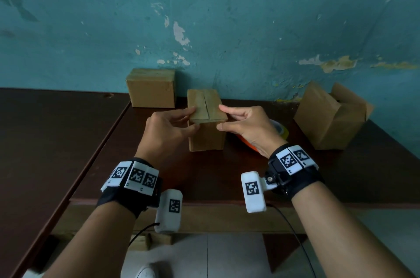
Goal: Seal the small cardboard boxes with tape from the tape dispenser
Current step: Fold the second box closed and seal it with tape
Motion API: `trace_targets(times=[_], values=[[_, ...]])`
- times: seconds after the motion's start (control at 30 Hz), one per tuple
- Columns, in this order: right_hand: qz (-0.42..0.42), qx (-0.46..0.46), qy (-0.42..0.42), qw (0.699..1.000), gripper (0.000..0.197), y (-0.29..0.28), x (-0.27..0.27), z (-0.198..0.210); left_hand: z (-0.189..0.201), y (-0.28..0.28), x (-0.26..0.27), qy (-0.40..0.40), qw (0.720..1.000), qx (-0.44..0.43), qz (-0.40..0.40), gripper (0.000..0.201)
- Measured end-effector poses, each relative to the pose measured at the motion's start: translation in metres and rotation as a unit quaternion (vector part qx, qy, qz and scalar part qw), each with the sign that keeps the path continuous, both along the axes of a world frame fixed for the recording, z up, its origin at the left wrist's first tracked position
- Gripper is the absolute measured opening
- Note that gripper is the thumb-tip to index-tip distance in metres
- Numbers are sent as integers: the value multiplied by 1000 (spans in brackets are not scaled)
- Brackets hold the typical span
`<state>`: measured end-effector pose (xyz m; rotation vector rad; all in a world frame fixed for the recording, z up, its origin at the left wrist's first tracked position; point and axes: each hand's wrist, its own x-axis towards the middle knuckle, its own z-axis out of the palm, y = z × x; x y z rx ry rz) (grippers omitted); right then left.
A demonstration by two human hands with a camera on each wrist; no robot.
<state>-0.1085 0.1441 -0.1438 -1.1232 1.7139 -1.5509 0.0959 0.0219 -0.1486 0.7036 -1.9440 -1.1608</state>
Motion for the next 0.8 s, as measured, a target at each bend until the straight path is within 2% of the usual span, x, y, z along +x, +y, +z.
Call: trace_targets(times=[0.1, 0.2, 0.43, 0.67, 0.8], values=[[17, 0, -30, 999, 61, 2, -2, 3, 0, -5, 2, -3, 999, 31, -25, 47], [31, 2, -69, 997, 58, 6, -1, 8, 2, -6, 1, 25, 994, 98, -38, 44], [48, 23, -82, 995, 56, 8, -3, 9, 8, 5, 0, 85, 979, 179, -49, 36], [53, 9, -94, 994, 60, 8, -3, 8, 6, 3, 0, 75, 981, 171, -55, 40], [42, 2, -52, 998, 63, 8, -2, 5, 2, 1, 1, 71, 982, 159, -67, 45]])
